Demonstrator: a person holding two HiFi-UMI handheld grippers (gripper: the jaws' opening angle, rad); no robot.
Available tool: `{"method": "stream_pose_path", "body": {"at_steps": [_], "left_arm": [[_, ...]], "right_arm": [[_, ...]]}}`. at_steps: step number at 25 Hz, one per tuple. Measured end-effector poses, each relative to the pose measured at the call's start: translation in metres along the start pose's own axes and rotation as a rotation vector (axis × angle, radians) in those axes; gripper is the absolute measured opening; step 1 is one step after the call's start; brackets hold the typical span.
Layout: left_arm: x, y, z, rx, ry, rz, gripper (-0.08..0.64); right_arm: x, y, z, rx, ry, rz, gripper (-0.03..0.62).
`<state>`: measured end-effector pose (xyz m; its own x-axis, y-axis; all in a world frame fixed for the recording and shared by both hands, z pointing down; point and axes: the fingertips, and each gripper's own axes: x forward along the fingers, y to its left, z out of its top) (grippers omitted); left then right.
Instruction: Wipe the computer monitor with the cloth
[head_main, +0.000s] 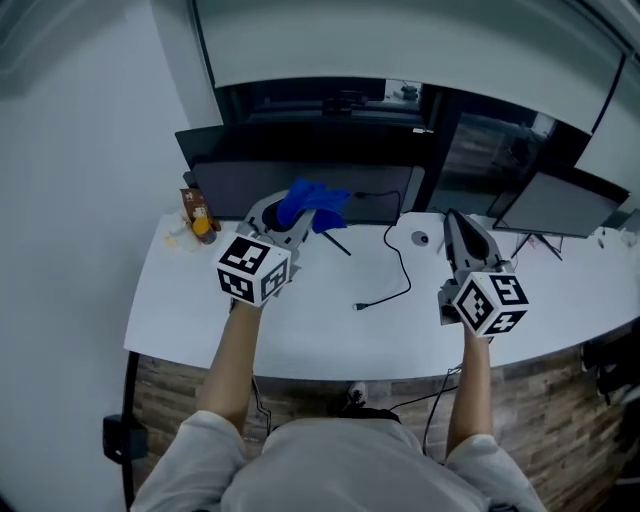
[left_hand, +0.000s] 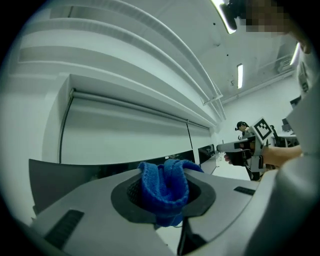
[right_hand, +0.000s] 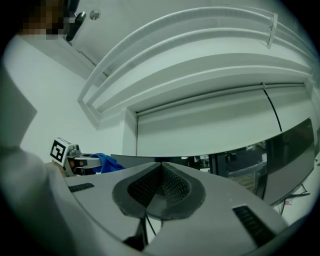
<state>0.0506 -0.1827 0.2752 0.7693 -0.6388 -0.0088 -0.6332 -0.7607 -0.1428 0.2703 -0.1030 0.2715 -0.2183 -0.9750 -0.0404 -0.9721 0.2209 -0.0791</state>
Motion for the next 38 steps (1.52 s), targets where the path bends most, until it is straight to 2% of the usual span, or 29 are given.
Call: {"method": "stream_pose_path", "body": {"at_steps": [5, 8, 12, 16, 22, 25, 27, 32, 38], "left_arm": [[0.113, 0.012, 0.026, -0.081, -0.046, 0.010, 0.096], [0.171, 0.014, 0.041, -0.067, -0.056, 0.025, 0.097], [0.231, 0.011, 0.061, -0.039, -0.074, 0.048, 0.100], [0.274, 0.001, 0.061, -0.004, -0.038, 0.041, 0.100], [0.314, -0.008, 0.050, 0.057, 0.070, 0.027, 0.100], [0.326, -0.017, 0.036, 0.102, 0.126, 0.002, 0.100], [0.328, -0.016, 0.033, 0.115, 0.132, -0.001, 0.099], [0.322, -0.010, 0.032, 0.093, 0.146, -0.021, 0.098], [0.297, 0.018, 0.025, 0.093, 0.169, 0.013, 0.098]], "right_arm": [[0.032, -0.060, -0.010, -0.019, 0.057, 0.022, 0.003], [0.046, -0.088, -0.018, -0.024, 0.091, 0.027, 0.003], [0.057, -0.115, -0.025, 0.017, 0.095, 0.023, 0.003], [0.065, -0.130, -0.038, 0.049, 0.120, 0.014, 0.005], [0.066, -0.124, -0.048, 0.027, 0.154, 0.002, 0.003], [0.062, -0.127, -0.048, -0.023, 0.156, -0.056, -0.002], [0.061, -0.128, -0.047, -0.037, 0.159, -0.085, -0.002], [0.064, -0.118, -0.044, -0.019, 0.160, -0.088, -0.003], [0.080, -0.098, -0.045, -0.036, 0.176, -0.109, 0.011]]}}
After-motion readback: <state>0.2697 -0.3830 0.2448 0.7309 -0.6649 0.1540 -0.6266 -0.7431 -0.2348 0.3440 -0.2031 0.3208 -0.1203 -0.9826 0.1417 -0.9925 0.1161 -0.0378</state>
